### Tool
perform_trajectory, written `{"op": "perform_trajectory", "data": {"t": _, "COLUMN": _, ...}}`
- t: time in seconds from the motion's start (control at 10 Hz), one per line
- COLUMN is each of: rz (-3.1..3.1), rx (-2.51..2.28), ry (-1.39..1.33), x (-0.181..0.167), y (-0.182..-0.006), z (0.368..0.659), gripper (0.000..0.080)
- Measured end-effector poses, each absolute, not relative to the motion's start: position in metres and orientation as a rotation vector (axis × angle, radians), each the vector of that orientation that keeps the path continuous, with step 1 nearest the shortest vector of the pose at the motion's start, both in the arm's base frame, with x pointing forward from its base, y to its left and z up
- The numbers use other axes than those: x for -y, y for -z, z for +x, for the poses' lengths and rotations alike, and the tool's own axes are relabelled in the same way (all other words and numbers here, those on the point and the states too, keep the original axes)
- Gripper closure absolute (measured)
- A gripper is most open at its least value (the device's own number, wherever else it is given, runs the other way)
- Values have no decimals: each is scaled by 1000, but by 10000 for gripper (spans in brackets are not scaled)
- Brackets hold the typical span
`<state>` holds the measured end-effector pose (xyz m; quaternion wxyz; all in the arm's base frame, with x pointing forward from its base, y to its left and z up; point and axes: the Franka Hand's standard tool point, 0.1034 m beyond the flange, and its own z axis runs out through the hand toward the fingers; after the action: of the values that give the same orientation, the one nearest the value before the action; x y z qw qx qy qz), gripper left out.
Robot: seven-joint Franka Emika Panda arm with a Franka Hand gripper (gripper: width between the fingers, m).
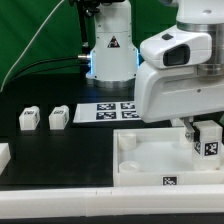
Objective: Assemble one leg
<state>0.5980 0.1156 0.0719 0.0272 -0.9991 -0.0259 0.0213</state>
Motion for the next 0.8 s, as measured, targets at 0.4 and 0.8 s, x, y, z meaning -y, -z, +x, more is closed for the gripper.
{"op": "perform_trajectory", "data": {"t": 0.4, "rz": -3021, "rx": -640, "ry": -84, "x": -118, "y": -72, "z": 598, "gripper": 508}}
{"op": "perform_trajectory", "data": {"t": 0.8, "rz": -2820, "rx": -1307, "ry": -93, "x": -121, "y": -72, "z": 597, "gripper": 508}}
